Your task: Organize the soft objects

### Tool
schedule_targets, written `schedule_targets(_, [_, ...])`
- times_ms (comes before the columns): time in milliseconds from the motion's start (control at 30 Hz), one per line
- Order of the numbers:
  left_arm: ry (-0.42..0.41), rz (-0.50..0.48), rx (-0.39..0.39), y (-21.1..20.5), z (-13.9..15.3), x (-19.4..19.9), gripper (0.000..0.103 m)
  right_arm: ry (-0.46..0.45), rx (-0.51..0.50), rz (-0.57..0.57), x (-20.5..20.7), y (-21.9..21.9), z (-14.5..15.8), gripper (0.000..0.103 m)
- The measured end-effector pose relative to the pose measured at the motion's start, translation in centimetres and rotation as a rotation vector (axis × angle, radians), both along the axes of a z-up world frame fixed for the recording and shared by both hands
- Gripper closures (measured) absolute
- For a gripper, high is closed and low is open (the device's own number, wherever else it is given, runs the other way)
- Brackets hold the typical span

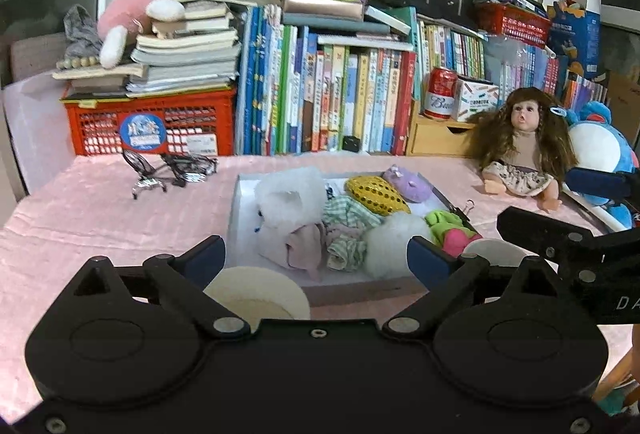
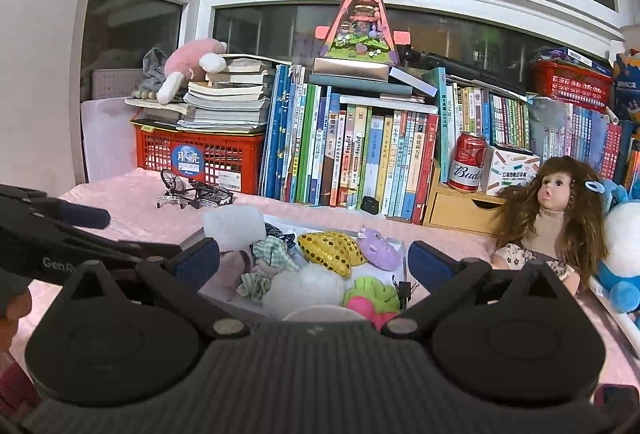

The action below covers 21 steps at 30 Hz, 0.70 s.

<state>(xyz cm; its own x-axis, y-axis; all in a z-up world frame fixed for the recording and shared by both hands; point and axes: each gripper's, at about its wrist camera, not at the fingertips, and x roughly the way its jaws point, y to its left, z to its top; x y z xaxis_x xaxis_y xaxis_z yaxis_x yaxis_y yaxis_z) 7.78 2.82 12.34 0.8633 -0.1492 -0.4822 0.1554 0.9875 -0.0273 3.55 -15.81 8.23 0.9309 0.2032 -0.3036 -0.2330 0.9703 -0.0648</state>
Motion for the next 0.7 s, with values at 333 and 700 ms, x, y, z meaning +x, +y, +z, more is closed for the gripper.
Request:
schedule_targets(333, [-0.036, 0.020, 0.024, 0.4, -1.0, -2.7, 0.002, -0.036, 0.008, -0.022, -2.1, 0.1, -1.6, 0.000])
schedule_targets(700, [-0.007, 0.034, -0.009, 1.4, -2.6, -5.4, 0.002, -0.053, 0.047, -0.055, -4.4, 0.2, -3.3, 0.000])
